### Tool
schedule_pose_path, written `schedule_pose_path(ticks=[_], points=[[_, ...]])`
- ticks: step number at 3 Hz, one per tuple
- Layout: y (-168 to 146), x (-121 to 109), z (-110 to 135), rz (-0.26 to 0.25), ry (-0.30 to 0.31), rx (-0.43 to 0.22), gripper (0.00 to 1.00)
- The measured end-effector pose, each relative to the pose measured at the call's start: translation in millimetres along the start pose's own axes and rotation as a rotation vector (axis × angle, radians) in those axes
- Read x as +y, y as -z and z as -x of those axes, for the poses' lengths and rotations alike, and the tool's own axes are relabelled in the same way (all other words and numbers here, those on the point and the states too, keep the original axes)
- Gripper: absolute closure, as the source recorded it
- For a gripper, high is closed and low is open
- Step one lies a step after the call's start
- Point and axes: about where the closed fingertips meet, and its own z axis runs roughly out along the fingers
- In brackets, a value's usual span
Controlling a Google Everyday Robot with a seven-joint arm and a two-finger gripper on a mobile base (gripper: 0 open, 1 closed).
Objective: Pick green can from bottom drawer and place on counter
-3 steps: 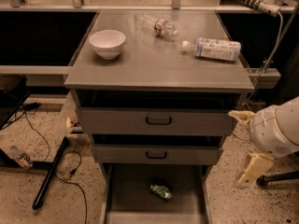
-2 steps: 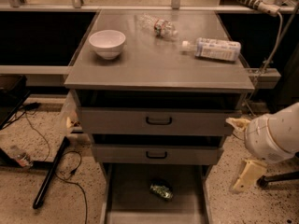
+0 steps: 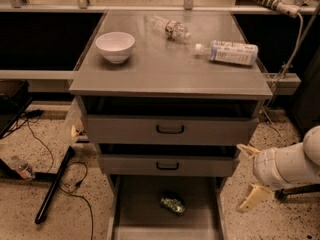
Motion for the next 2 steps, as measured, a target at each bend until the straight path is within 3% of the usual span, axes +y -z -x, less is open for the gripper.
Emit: schedule_pose_path(ticks=[1,2], points=[[-58.6,-6.8,-40.6,0.019,-0.015,-0.044,0.0],[-58.9,-6.6,-40.6,0.019,-0.014,-0.044,0.0]])
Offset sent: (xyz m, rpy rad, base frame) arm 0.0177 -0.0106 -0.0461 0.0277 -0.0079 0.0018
